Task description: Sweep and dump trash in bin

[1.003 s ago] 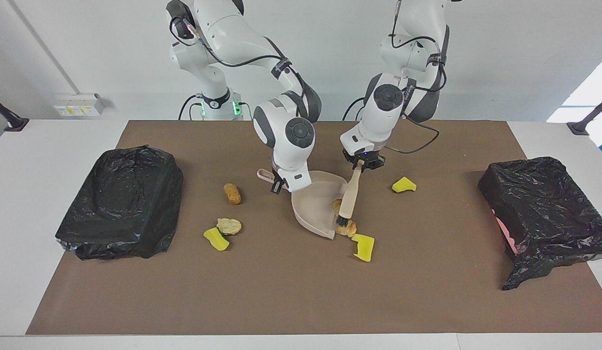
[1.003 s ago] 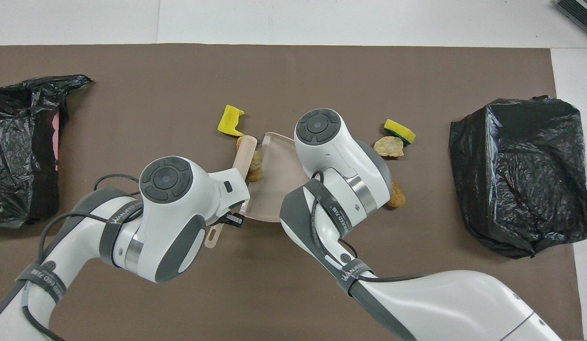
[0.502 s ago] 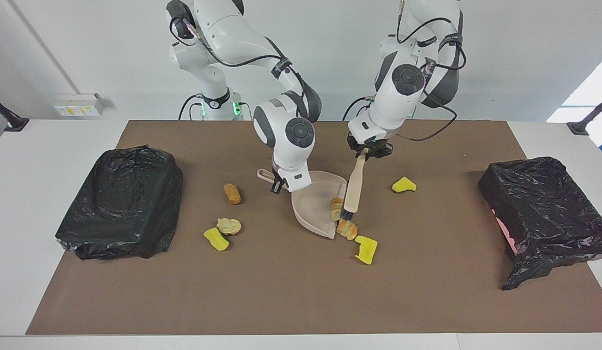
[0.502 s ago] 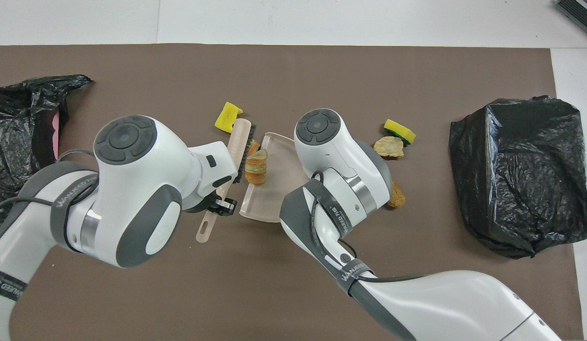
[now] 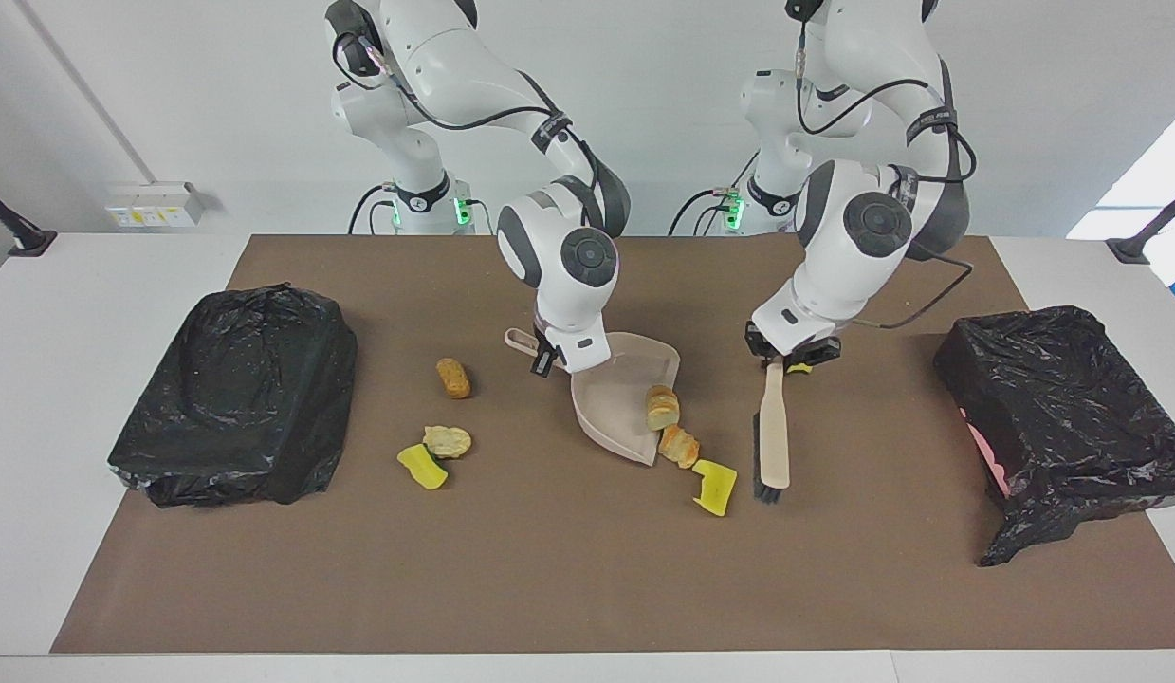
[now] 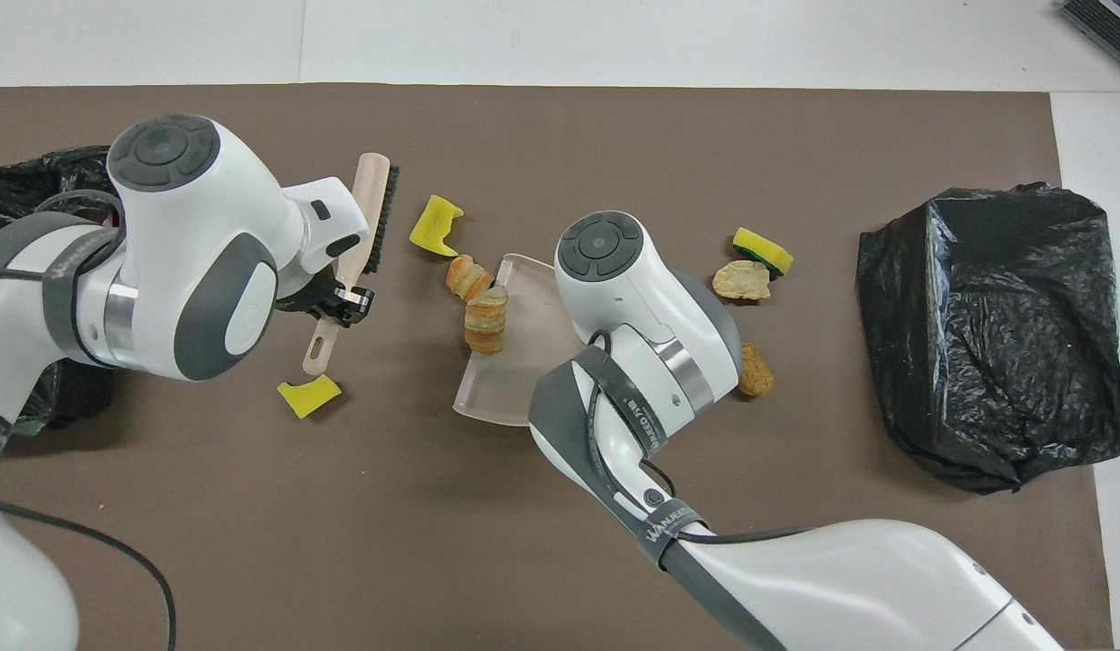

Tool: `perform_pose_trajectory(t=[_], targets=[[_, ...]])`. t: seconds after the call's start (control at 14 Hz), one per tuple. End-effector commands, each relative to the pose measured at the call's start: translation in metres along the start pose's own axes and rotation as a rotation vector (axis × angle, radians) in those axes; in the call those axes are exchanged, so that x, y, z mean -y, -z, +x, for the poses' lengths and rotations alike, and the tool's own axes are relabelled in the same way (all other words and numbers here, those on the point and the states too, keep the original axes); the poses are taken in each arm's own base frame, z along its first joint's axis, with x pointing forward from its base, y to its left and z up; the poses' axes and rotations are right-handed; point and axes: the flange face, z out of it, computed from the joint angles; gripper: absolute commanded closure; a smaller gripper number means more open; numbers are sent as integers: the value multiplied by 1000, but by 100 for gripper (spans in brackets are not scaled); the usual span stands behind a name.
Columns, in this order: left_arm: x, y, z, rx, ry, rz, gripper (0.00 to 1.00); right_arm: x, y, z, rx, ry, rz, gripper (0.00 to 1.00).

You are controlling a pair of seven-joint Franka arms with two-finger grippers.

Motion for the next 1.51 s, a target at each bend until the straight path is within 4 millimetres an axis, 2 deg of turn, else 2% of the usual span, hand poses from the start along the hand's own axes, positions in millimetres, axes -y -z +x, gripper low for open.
perform_pose_trajectory(t=[0.0,0.14,0.29,0.43,0.57,0.93,1.08,1.22,1.43], targets=[[21,-4,33,5,-97,67,100,8,5,-3,3,-21,-18,100],[22,-18,37,15,-157,86,100,11,5,0,3,-21,-20,100],[15,-31,33,47,-249,86,100,11,5,0,3,-29,-20,100],[4,-57,30,87,-289,80,100,11,6,0,1,-29,-21,100],[-1,-60,23,118,-308,60,100,11,6,0,1,-30,-21,100],[-13,-53,-7,249,-338,8,100,11,7,0,0,-30,-22,100],[-40,-54,-26,255,-352,-49,100,11,7,0,0,-32,-21,100],[-62,-50,-29,236,-350,-102,100,11,7,0,0,-32,-21,100],[-97,-22,-50,228,-358,-94,100,12,7,0,0,-31,-21,100]])
